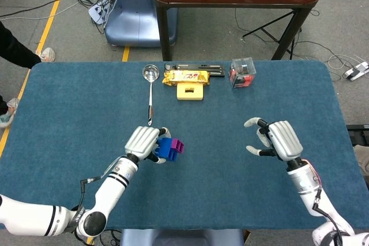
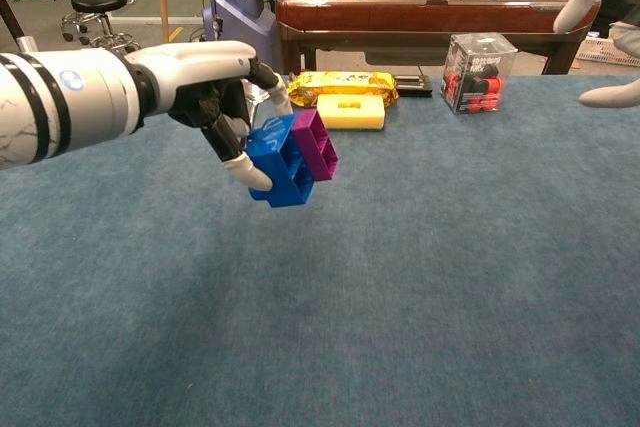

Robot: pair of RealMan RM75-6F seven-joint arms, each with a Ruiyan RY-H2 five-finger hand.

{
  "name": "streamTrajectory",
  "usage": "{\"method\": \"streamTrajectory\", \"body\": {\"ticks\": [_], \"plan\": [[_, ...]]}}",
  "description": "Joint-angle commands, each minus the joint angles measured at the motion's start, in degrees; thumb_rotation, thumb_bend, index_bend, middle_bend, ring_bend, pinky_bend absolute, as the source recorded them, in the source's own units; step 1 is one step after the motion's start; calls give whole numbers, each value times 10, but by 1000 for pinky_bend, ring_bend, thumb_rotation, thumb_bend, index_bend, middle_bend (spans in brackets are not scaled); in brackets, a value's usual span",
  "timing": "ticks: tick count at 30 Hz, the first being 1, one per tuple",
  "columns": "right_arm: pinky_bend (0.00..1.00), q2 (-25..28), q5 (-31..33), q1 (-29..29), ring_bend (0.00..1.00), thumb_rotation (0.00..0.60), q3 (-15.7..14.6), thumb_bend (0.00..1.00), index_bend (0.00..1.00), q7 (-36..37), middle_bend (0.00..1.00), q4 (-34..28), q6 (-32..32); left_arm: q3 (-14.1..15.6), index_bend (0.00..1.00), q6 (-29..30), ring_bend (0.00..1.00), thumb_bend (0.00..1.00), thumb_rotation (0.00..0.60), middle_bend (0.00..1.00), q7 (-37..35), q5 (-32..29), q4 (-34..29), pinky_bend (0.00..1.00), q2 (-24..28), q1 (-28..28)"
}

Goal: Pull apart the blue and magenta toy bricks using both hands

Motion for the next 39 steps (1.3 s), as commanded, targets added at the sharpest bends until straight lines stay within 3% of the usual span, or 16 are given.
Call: {"method": "streamTrajectory", "body": {"ticks": [1,10,24,31,39], "plan": [[1000,-22,50,20,977,600,22,42,417,14,983,-27,-31,-6,637,23,1000,0,600,1000,13,-11,-4,1000,-7,-5],[1000,-51,150,64,1000,600,52,2,417,45,1000,-56,-114,-21,638,78,1000,0,600,1000,54,-37,10,1000,-37,-23],[1000,-80,228,113,1000,600,81,0,417,47,1000,-63,-168,-39,637,84,1000,0,600,1000,77,-72,15,1000,-43,-36],[1000,-73,267,138,1000,600,97,0,417,29,1000,-67,-194,-76,636,58,1000,0,600,1000,69,-147,-4,1000,-21,-44],[1000,-25,332,179,1000,600,118,0,417,-6,1000,-94,-246,-116,636,34,1000,0,600,1000,44,-219,-18,1000,0,-57]]}}
